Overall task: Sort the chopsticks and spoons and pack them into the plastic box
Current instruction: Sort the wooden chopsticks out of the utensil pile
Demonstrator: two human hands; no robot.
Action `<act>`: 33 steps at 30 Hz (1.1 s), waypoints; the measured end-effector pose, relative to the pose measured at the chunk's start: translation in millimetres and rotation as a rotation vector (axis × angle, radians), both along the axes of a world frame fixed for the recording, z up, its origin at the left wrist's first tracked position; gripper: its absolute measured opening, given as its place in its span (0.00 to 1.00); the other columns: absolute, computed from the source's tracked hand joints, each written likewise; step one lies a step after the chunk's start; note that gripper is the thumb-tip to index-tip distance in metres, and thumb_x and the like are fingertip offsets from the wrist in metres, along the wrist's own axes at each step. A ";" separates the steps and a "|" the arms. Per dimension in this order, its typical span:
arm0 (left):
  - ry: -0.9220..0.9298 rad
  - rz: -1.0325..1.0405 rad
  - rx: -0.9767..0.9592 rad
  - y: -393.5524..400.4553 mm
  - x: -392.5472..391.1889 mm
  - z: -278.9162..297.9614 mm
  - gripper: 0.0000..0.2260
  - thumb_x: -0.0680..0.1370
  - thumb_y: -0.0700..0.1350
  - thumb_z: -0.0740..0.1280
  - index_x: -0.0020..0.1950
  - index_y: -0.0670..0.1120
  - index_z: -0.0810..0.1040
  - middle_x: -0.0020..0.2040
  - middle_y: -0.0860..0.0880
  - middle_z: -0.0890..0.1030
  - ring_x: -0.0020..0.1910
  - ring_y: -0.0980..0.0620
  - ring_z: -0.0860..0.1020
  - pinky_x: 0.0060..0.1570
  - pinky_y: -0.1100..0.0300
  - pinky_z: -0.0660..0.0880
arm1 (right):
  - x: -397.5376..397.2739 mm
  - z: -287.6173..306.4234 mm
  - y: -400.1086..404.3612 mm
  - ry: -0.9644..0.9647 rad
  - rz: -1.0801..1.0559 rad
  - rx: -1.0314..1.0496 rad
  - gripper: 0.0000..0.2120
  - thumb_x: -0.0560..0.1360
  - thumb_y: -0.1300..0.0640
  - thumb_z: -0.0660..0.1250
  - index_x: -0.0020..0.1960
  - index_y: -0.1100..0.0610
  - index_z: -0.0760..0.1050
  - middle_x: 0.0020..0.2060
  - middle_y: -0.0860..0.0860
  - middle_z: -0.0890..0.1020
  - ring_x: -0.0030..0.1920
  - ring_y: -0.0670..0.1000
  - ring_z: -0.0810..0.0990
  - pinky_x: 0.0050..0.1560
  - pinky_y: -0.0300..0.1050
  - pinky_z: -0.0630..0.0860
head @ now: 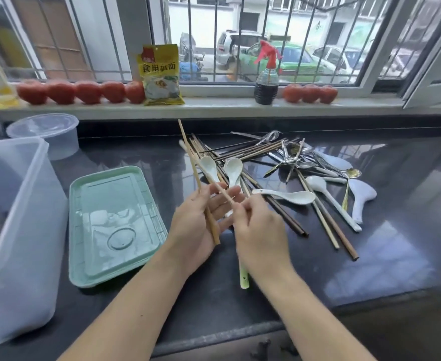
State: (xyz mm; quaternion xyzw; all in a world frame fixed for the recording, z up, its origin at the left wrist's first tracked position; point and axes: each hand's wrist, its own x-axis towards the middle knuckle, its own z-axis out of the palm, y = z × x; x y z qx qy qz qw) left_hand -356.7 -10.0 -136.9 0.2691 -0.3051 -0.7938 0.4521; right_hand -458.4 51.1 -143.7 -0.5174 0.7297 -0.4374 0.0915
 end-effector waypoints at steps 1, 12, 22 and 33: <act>0.007 -0.014 0.012 0.2 2.1 0.6 0.17 0.88 0.49 0.54 0.63 0.39 0.76 0.61 0.36 0.84 0.60 0.38 0.83 0.57 0.45 0.82 | 7.6 -6.1 -4.8 -0.019 0.017 0.007 0.10 0.82 0.53 0.62 0.42 0.50 0.70 0.33 0.44 0.78 0.37 0.47 0.75 0.38 0.47 0.65; 0.009 0.046 -0.003 -9.0 7.7 -1.9 0.15 0.88 0.44 0.56 0.67 0.38 0.75 0.60 0.39 0.84 0.59 0.41 0.84 0.57 0.46 0.82 | 2.2 -8.0 -0.9 -0.489 0.027 -0.302 0.04 0.80 0.58 0.68 0.49 0.51 0.80 0.30 0.42 0.79 0.31 0.41 0.75 0.35 0.32 0.70; -0.154 0.166 -0.121 -13.2 15.3 0.4 0.14 0.87 0.42 0.56 0.61 0.36 0.79 0.45 0.44 0.84 0.44 0.47 0.84 0.46 0.53 0.83 | -68.0 103.3 -23.6 -0.662 0.084 -0.450 0.13 0.83 0.55 0.63 0.41 0.57 0.77 0.26 0.46 0.69 0.25 0.45 0.64 0.26 0.39 0.61; -0.013 -0.212 -0.133 -15.4 26.2 -6.5 0.11 0.86 0.47 0.58 0.51 0.45 0.76 0.30 0.52 0.62 0.23 0.57 0.59 0.21 0.65 0.59 | -44.4 60.9 -29.3 -0.255 -0.007 -0.108 0.06 0.83 0.51 0.63 0.51 0.52 0.76 0.39 0.48 0.82 0.33 0.45 0.77 0.36 0.40 0.71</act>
